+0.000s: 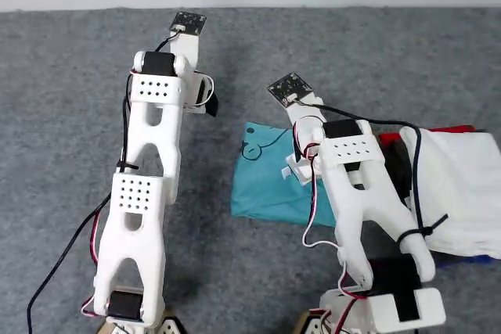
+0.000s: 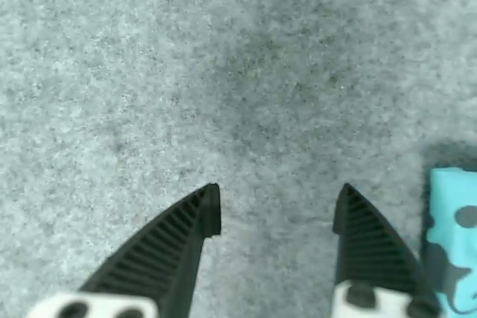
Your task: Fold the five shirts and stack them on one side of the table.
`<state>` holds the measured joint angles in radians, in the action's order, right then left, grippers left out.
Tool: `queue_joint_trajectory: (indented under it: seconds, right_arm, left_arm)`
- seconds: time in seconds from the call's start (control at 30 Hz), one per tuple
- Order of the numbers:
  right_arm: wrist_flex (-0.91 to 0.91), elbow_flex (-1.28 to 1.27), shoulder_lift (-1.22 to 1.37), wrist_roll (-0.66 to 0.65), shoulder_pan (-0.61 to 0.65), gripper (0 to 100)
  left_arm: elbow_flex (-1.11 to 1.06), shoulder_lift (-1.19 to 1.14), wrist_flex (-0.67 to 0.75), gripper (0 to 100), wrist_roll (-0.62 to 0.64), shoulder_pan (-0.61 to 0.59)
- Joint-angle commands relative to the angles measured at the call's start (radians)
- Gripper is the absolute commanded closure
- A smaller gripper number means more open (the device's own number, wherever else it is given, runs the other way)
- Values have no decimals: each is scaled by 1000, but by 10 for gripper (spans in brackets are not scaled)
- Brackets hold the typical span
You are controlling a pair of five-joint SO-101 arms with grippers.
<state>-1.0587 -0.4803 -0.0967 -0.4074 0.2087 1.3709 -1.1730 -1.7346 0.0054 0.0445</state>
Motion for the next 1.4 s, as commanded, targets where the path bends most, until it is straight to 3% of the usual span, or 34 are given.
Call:
queue_joint_trajectory:
  seconds: [0.0, 0.3, 0.53, 0.63, 0.83, 1.17, 1.37]
  right_arm:
    - [16, 21, 1, 3, -12, 989]
    - [-77, 21, -10, -54, -90, 988]
    - [-242, 14, -211, -58, -84, 987]
    - [-306, -18, -278, -118, -93, 987]
    - [-263, -166, -334, -192, -162, 986]
    - [-291, -183, -404, -196, -274, 983]
    - [-369, -183, -404, -196, -278, 832]
  left_arm:
    - [30, 17, -20, 753, 6, -6]
    - [30, 17, -20, 753, 6, -5]
    - [28, 17, -20, 753, 6, -6]
    - [28, 17, -20, 753, 6, -6]
    - [28, 17, -20, 753, 6, -6]
    - [28, 17, -20, 753, 6, -6]
    - [28, 17, -20, 753, 6, -6]
